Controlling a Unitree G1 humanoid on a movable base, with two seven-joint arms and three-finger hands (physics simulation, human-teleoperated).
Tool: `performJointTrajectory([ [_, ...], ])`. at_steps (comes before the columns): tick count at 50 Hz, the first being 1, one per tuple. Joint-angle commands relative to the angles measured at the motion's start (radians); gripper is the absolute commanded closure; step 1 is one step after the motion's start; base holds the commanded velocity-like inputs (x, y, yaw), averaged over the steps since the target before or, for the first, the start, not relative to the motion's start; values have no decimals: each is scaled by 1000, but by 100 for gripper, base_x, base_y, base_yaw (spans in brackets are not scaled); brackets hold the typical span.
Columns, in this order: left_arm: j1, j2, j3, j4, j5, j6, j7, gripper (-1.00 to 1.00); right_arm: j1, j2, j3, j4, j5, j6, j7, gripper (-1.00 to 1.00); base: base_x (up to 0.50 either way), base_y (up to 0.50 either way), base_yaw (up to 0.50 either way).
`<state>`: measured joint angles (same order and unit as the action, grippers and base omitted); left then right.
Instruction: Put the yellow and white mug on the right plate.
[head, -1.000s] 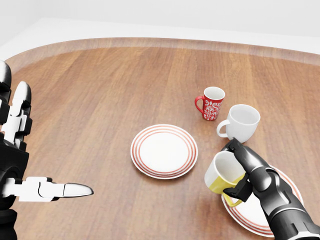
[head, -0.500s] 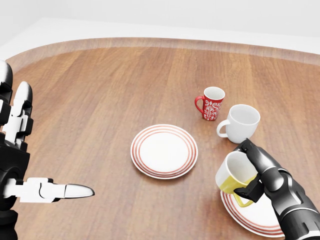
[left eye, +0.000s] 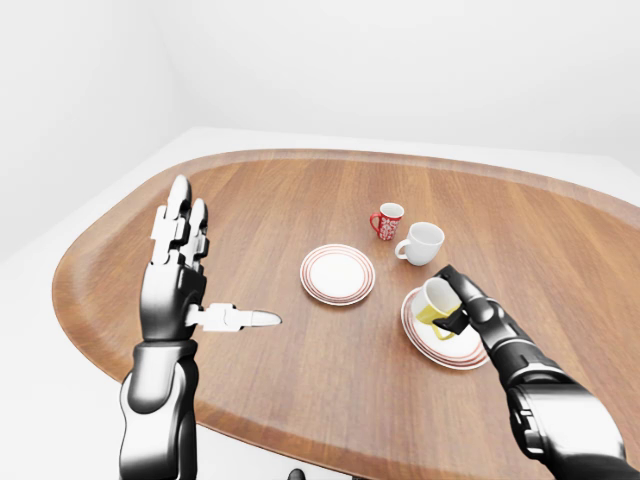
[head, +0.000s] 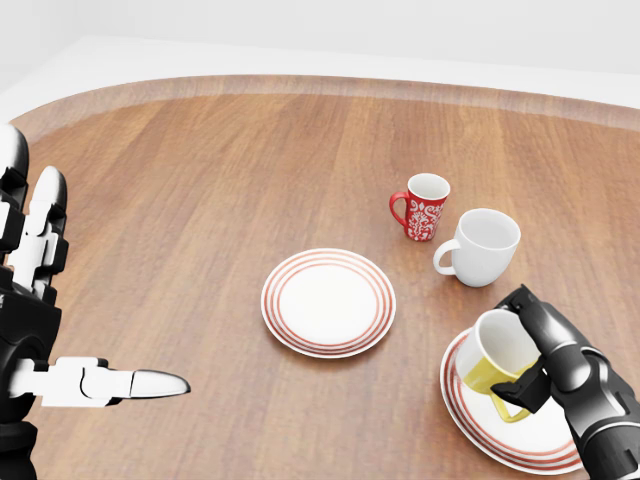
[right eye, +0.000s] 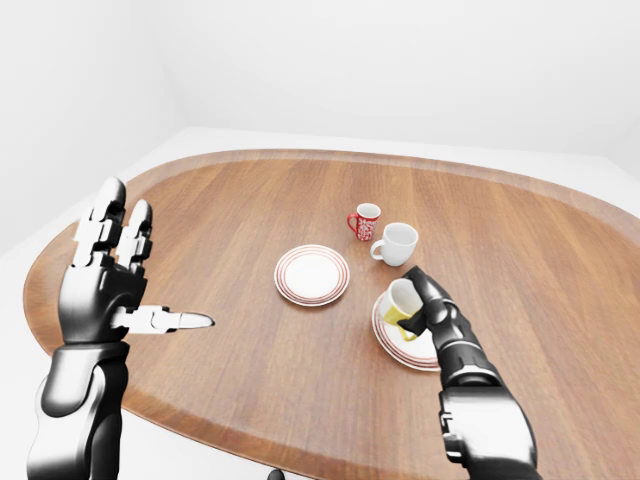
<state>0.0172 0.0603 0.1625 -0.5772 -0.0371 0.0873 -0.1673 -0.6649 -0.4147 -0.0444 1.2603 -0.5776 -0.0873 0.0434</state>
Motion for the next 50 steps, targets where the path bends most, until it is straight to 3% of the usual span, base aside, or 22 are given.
performJointTrajectory([
  [1, 2, -1, -1, 3, 2, 0, -1, -100, 3, -26, -16, 13, -29, 0, -31, 100, 0, 0, 0],
  [50, 3, -2, -5, -6, 6, 0, -3, -100, 12, -62, -38, 84, -68, 0, -179, 100, 0, 0, 0],
])
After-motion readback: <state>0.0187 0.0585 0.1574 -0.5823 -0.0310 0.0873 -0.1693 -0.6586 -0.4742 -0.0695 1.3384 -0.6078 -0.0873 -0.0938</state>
